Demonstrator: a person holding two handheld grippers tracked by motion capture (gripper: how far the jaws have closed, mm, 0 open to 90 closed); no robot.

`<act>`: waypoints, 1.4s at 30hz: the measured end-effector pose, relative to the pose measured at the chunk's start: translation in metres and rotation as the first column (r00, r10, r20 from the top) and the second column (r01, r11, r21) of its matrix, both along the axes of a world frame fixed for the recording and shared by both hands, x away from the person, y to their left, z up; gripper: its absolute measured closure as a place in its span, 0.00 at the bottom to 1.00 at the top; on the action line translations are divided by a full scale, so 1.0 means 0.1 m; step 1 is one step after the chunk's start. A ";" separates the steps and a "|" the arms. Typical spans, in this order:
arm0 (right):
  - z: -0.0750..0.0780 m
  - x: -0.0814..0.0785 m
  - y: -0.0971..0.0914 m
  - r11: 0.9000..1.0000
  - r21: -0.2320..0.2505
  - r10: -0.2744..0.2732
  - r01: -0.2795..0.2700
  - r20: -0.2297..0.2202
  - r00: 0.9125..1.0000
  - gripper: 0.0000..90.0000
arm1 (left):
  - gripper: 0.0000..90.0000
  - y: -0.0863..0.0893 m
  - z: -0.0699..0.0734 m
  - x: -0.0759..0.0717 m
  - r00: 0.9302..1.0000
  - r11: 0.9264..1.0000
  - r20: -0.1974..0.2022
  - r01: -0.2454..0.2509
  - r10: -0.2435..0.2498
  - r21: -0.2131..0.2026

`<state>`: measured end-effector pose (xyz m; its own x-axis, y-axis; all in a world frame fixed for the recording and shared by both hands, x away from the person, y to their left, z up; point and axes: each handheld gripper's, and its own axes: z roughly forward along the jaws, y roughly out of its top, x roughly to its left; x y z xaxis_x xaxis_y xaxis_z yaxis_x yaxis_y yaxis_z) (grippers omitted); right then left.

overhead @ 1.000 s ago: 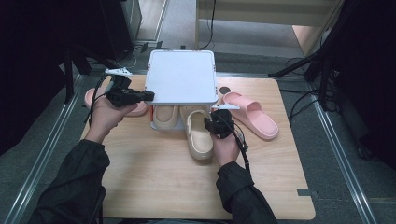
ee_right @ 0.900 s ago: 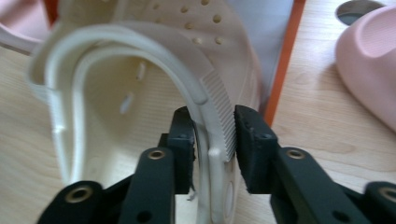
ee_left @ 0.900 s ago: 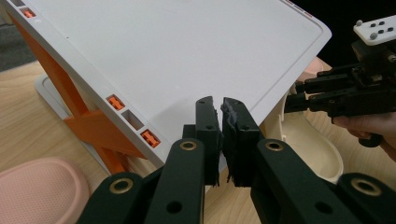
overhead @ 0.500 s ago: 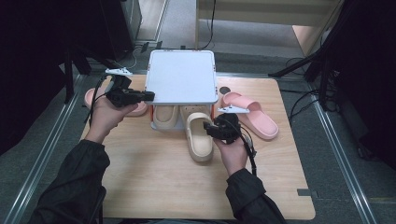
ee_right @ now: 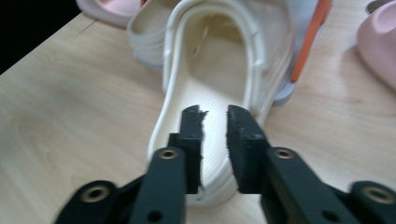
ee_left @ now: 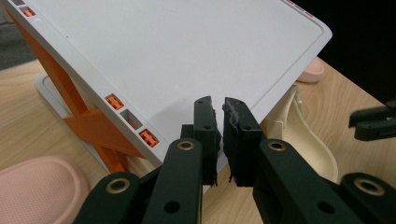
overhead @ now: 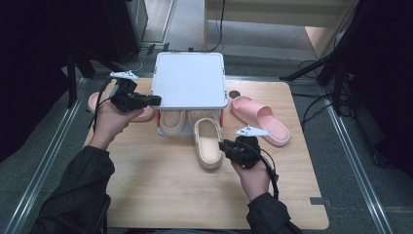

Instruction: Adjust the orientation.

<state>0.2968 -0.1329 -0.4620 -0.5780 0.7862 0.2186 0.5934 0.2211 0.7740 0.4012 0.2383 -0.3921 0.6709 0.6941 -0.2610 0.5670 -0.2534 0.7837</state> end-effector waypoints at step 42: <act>-0.54 -0.10 0.33 0.998 -0.031 0.046 -0.047 -0.013 0.999 1.00 | 0.93 0.00 0.00 -0.01 1.000 1.000 0.006 0.000 0.000 0.001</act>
<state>0.2864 -0.1001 -0.5156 -0.6116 0.7650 0.2020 0.5916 0.2726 0.7587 0.4005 0.2378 -0.3925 0.6724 0.6946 -0.2557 0.5621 -0.2544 0.7869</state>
